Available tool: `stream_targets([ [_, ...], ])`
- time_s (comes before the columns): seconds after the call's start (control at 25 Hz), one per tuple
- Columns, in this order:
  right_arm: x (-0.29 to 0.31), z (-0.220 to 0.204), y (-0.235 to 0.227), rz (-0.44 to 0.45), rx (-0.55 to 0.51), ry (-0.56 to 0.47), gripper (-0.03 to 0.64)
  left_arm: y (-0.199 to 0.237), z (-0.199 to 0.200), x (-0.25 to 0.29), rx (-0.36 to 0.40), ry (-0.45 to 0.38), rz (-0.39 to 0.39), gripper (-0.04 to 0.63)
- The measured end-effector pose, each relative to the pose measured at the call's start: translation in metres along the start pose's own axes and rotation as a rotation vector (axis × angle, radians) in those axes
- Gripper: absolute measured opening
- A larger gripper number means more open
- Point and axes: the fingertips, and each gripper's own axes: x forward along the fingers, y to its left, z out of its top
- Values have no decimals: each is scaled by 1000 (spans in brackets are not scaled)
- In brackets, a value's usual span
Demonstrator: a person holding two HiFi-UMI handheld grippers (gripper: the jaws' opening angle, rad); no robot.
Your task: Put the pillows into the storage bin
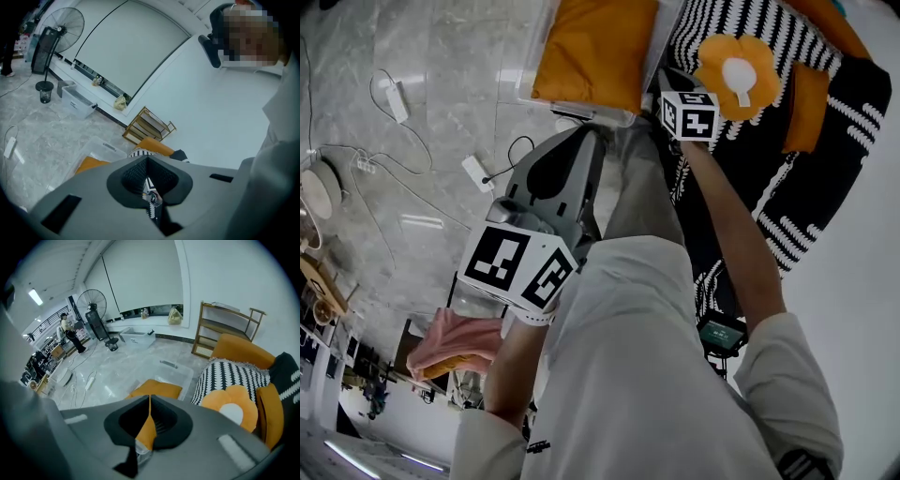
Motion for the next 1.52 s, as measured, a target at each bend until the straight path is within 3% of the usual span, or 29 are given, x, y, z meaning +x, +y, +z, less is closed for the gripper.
stream_targets([
  [0.96,-54,-72,-249,-130,243,0,141,-167,-42,198,129,218,-123,8],
  [1.28,-47,-97,-323,-179,263,37,173,-200,-51,252,153,252,-107,8],
  [1.52,-22,-118,-363,-180,218,99,205,-214,-60,284,150,268,-74,8],
])
